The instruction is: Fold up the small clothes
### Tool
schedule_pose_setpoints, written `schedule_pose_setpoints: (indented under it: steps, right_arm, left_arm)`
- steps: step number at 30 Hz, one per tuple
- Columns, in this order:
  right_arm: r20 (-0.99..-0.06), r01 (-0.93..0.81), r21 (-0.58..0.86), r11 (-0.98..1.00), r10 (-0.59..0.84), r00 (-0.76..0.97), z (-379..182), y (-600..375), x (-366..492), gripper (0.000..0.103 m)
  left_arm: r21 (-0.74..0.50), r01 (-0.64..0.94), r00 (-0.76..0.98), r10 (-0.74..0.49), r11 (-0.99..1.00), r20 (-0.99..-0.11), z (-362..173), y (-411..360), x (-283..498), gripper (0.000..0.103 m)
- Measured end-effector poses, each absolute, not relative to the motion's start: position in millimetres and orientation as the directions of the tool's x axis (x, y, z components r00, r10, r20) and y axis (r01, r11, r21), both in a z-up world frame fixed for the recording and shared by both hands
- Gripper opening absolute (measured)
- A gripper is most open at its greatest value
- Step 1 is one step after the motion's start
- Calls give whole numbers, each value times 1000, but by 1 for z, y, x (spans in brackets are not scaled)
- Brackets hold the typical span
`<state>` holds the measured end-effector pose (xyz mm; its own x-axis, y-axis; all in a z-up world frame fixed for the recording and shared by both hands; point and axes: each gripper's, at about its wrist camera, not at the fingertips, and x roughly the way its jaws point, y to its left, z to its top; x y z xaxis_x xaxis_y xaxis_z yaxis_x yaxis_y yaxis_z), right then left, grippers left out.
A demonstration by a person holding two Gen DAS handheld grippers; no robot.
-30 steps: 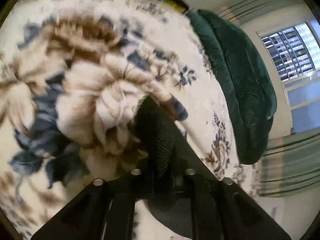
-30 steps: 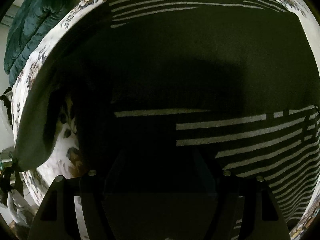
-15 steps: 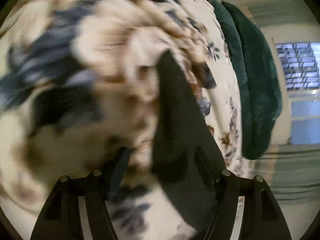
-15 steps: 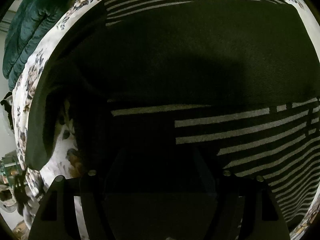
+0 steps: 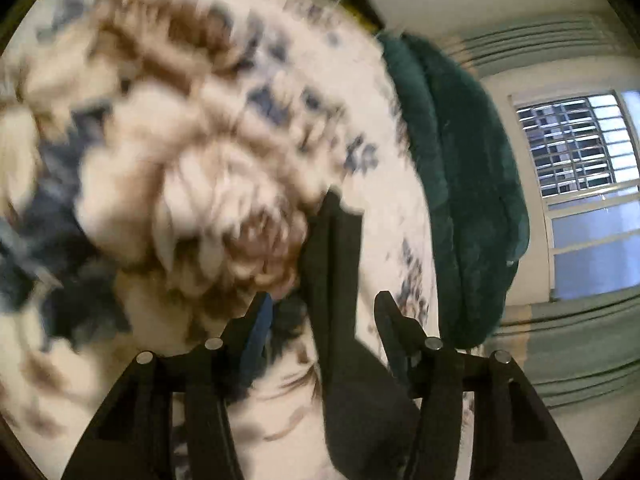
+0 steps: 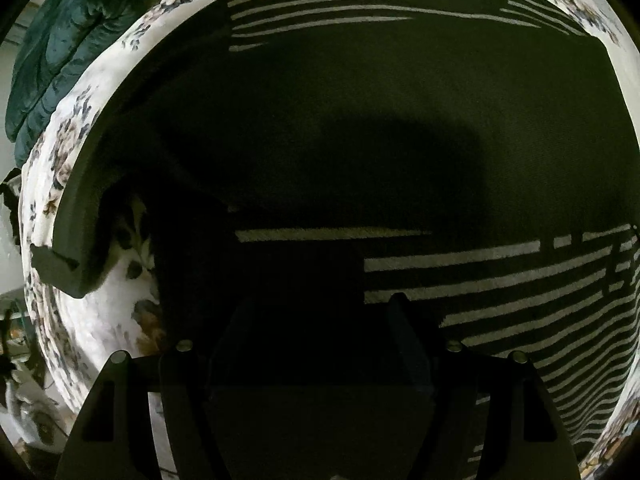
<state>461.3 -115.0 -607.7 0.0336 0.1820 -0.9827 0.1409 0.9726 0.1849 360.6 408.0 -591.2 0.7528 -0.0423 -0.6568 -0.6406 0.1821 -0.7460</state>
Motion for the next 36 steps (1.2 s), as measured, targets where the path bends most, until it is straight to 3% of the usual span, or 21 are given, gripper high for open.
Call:
schedule_pose_setpoints:
  steps: [6, 11, 12, 13, 18, 21, 26, 28, 30, 33, 36]
  right_arm:
    - [-983, 130, 185, 974, 182, 39, -607, -110, 469, 73]
    - [-985, 117, 169, 979, 165, 39, -612, -106, 473, 73]
    - [-985, 119, 169, 978, 166, 36, -614, -106, 472, 73]
    - [-986, 124, 168, 978, 165, 32, -616, -107, 472, 73]
    - [-989, 150, 144, 978, 139, 41, -617, -115, 471, 73]
    - [-990, 158, 136, 978, 129, 56, -612, -120, 472, 73]
    - [-990, 166, 132, 977, 123, 64, -606, -129, 475, 73]
    - [-991, 169, 129, 977, 119, 67, -604, -125, 479, 73]
    - [-990, 169, 132, 977, 122, 69, -603, -127, 479, 73]
    - [-990, 155, 133, 979, 124, 68, -601, -124, 478, 73]
    - [-991, 149, 126, 981, 117, 72, -599, -120, 474, 73]
  left_arm:
    - [-723, -655, 728, -73, 219, -682, -607, 405, 414, 51]
    - [-584, -727, 614, -40, 361, -788, -611, 415, 463, 49]
    - [-527, -740, 579, -2, 417, -815, -609, 414, 472, 41]
    - [-498, -743, 563, 14, 448, -826, -609, 413, 477, 6]
    - [-454, -710, 579, 80, 538, -811, -578, 406, 454, 7]
    - [-491, -722, 597, 81, 487, -798, -566, 412, 406, 9]
    - [-574, -774, 603, 36, 267, -797, -591, 420, 329, 24]
    - [-623, -760, 638, 27, 185, -770, -601, 424, 307, 48]
    - [-674, -727, 681, 18, 129, -732, -610, 426, 298, 56]
    - [-715, -690, 717, -25, 109, -696, -622, 431, 316, 57]
    - [-677, -710, 687, -18, 197, -726, -619, 431, 353, 54]
